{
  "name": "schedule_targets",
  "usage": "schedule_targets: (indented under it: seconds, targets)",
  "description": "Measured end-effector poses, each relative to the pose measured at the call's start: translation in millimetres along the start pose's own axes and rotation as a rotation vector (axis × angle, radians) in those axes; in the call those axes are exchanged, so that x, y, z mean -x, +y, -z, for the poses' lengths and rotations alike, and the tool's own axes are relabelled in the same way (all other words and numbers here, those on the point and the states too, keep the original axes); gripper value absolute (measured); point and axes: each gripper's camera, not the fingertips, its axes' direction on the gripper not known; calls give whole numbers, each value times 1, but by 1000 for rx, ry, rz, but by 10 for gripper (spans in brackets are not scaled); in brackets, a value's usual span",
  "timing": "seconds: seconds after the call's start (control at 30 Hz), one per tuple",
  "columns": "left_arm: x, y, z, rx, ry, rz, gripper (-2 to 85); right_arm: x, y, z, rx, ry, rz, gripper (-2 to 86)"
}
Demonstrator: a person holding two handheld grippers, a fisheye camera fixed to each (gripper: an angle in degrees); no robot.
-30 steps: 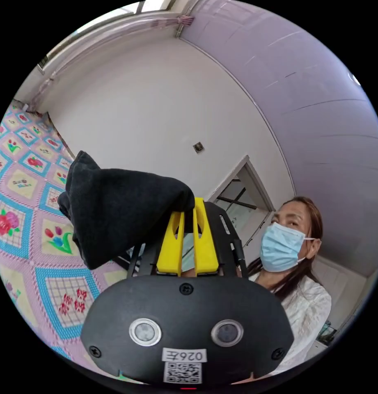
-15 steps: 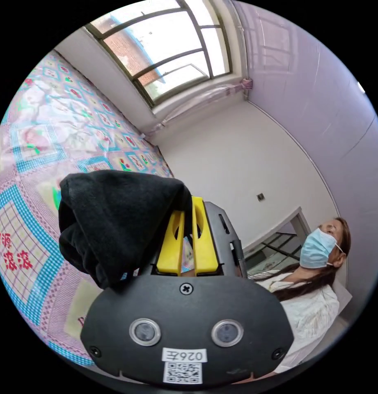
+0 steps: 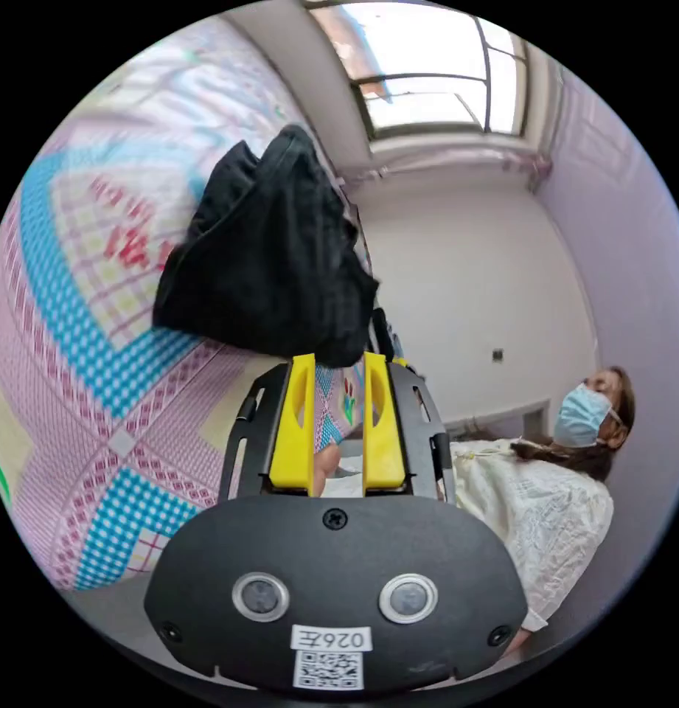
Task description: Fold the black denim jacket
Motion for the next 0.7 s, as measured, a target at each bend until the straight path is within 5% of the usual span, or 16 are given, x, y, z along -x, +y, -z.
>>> schedule_targets:
  seconds: [0.17, 0.43, 0.53, 0.7]
  targets:
    - [23, 50, 8, -205, 10, 243, 128, -118, 90, 12, -161, 4, -264, 61]
    - [-74, -64, -37, 40, -463, -14, 161, -183, 30, -52, -32, 270, -132, 92]
    - [-100, -88, -65, 126, -471, -38, 165, -198, -7, -92, 14, 390, -41, 96]
    - [-154, -62, -39, -32, -386, -115, 127, -227, -37, -141, 60, 545, 35, 103]
